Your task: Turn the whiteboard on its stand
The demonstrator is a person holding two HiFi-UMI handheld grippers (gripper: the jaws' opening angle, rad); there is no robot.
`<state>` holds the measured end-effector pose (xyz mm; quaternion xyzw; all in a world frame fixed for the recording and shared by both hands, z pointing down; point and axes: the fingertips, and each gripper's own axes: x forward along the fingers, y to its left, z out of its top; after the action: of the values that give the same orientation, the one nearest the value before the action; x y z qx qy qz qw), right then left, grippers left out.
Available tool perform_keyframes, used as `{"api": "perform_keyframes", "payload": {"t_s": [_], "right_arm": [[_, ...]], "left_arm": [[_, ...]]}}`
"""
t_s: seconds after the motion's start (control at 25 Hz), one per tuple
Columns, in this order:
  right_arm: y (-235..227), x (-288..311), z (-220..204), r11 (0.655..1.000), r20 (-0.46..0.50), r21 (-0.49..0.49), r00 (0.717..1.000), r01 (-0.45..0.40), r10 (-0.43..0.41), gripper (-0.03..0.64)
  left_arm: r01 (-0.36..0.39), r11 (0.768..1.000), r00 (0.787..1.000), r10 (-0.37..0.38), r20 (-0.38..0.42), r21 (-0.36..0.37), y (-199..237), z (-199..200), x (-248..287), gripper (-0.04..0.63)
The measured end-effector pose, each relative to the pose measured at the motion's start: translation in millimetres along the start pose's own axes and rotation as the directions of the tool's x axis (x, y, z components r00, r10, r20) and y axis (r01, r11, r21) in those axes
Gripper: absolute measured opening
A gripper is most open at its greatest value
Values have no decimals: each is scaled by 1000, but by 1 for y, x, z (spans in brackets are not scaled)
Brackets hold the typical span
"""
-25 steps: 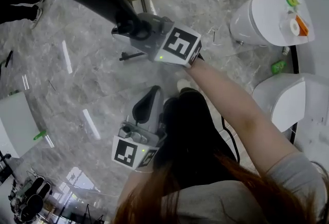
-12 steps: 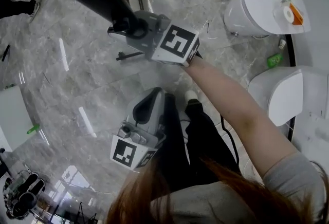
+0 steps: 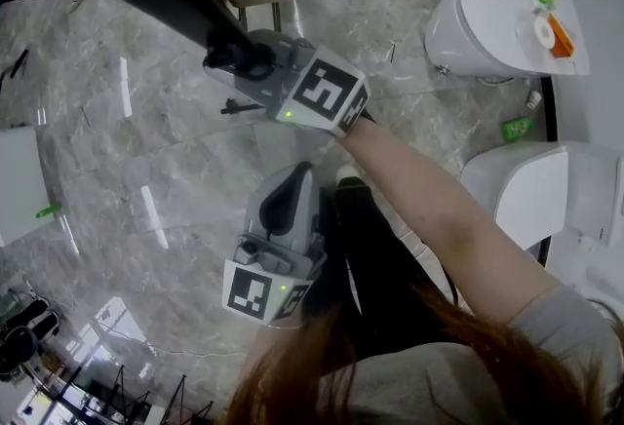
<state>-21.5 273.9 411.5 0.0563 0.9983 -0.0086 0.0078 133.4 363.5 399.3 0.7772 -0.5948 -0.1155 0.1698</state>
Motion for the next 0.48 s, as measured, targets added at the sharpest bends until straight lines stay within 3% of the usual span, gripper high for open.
{"api": "perform_keyframes", "payload": {"t_s": [0.24, 0.48], "right_arm": [[3, -2, 1, 999, 4, 26, 1000, 26, -27, 8], [31, -19, -1, 999, 4, 20, 999, 44, -44, 8]], "left_arm": [[6, 1000, 998, -6, -55, -9, 7, 6, -2, 2], [97, 995, 988, -95, -119, 11, -11, -8, -38, 2]]}}
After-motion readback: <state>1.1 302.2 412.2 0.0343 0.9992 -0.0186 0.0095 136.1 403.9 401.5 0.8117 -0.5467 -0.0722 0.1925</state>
